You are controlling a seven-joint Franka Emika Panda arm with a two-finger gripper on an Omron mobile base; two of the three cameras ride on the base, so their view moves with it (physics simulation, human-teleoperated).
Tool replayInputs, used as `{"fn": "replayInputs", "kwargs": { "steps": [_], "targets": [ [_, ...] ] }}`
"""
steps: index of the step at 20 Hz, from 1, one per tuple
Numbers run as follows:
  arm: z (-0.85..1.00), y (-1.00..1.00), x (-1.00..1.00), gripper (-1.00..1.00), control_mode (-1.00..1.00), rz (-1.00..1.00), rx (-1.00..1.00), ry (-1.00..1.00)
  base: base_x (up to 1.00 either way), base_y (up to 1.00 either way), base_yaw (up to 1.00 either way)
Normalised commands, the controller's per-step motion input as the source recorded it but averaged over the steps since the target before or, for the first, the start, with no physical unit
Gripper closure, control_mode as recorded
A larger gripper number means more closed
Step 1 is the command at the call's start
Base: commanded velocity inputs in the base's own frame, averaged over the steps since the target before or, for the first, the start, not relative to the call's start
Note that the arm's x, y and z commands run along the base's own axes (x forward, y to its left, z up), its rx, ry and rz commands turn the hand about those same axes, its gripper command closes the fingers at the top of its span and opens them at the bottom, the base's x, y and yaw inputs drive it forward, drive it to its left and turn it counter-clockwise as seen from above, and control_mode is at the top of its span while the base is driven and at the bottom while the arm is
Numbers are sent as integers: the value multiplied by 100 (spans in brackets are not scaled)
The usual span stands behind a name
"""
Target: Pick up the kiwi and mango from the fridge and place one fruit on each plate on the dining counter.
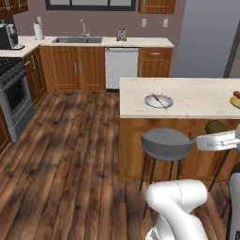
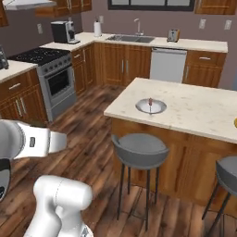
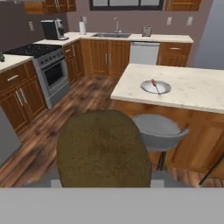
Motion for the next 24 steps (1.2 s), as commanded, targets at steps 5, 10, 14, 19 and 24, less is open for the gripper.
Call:
{"fn": "replayInputs", "kwargs": {
  "steps": [5,10,14,19,24],
  "targets": [
    [0,0,0,100,100,0,0,0,-28,-100,-9],
    [0,0,0,100,100,0,0,0,22,-100,-22],
    [0,0,0,100,100,0,0,0,60,-90,-40],
    [0,0,0,100,100,0,0,0,85,-55,-44],
    [0,0,0,100,100,0,0,0,98,-2,-19]
  ]
}}
